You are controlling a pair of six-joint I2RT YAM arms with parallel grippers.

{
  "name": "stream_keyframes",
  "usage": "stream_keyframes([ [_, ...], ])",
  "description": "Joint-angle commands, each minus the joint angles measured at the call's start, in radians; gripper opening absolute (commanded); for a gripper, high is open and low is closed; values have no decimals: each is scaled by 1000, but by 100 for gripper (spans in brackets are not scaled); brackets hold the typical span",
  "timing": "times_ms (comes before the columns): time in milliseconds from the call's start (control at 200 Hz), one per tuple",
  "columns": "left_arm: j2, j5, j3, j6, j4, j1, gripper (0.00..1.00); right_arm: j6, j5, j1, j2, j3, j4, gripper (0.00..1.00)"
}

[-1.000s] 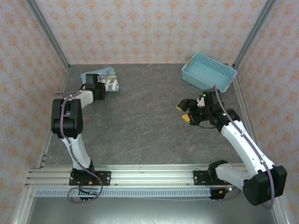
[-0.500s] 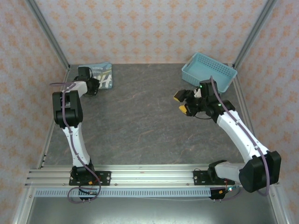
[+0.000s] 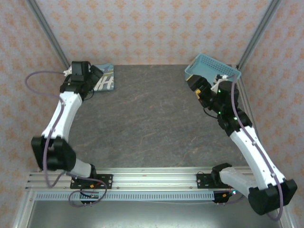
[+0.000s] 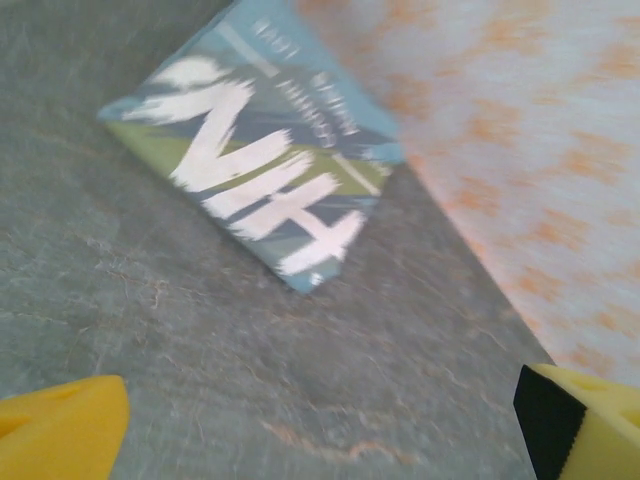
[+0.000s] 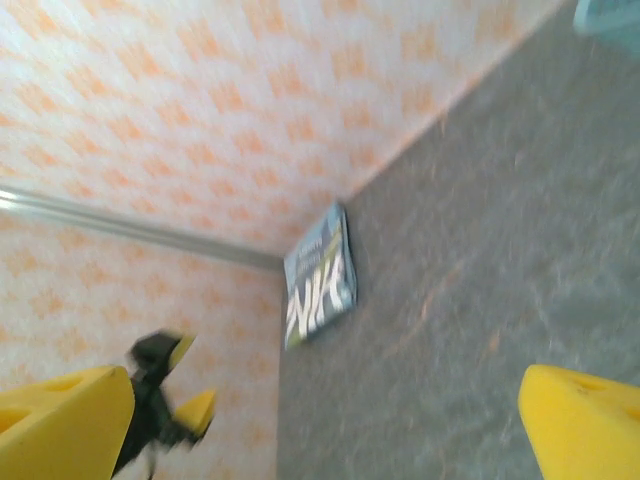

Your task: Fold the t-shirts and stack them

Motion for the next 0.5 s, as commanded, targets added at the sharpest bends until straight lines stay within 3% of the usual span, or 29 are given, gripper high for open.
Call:
stream_keyframes([
  [0, -99, -268, -62, 95, -162, -81, 100, -138, 215, -5, -30, 24, -97, 99],
  [105, -191, -343, -76, 151, -251, -106, 100, -196, 296, -17, -13, 112, -374, 99],
  [165, -216, -280, -73, 211, -289, -101, 100, -241, 273, -36, 28, 165, -526, 99],
  [235, -231, -173, -77, 282, -320, -100, 100, -279, 206, -42, 40, 134, -530, 99],
  [315, -250, -187, -85, 283, -406, -101, 100, -258, 212, -42, 2, 54, -492, 99],
  [405, -322, -235, -142, 265, -433, -100, 100, -243, 272, -42, -32, 2, -483, 99],
  [495, -440, -283, -236, 229, -347, -107, 100, -209, 438, -42, -58, -50, -463, 99],
])
